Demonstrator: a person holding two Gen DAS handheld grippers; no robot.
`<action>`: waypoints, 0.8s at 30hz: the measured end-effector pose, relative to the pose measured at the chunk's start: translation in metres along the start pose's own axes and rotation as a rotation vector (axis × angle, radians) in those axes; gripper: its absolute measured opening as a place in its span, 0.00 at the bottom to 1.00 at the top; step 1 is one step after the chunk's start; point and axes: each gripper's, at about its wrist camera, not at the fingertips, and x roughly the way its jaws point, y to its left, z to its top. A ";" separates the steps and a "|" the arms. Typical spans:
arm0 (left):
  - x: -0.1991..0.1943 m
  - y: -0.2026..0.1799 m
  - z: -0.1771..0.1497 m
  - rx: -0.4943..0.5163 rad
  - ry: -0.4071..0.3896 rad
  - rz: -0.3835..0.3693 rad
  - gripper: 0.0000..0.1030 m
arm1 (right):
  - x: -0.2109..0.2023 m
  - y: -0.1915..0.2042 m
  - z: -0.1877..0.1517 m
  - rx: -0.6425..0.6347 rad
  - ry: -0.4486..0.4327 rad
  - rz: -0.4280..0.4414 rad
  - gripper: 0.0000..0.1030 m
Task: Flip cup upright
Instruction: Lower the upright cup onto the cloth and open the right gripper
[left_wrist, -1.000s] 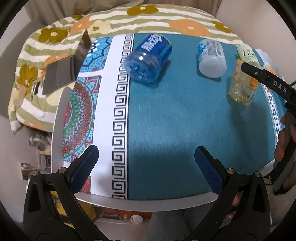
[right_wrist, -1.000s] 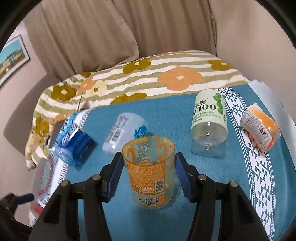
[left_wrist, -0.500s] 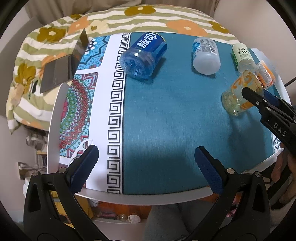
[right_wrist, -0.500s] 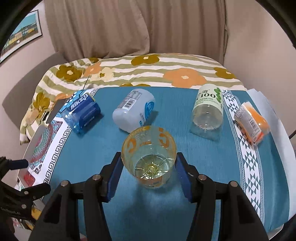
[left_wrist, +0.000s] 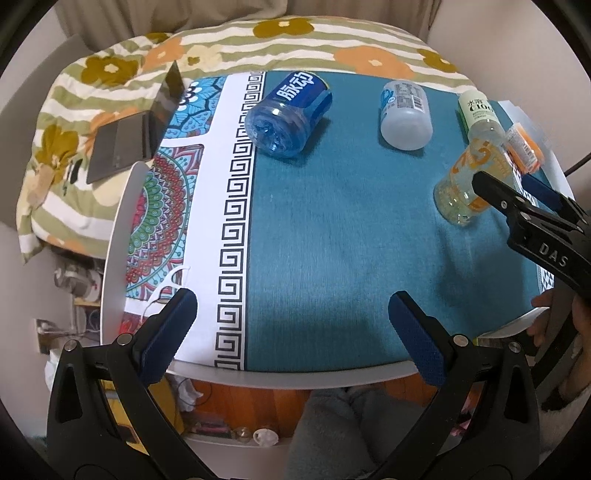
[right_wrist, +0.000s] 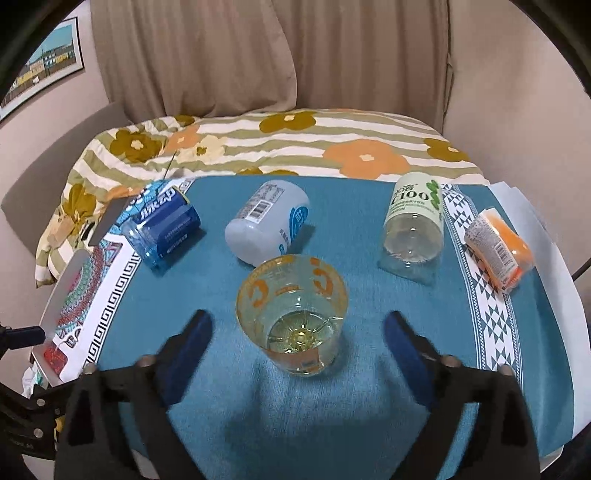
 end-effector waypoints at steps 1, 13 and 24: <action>-0.003 -0.001 -0.001 -0.003 -0.004 0.000 1.00 | -0.003 -0.001 -0.001 0.002 -0.003 -0.001 0.99; -0.075 -0.021 -0.002 -0.017 -0.137 0.003 1.00 | -0.081 -0.019 0.008 0.010 -0.011 -0.035 0.99; -0.160 -0.058 -0.020 0.001 -0.316 -0.004 1.00 | -0.183 -0.046 0.001 0.020 0.013 -0.120 0.99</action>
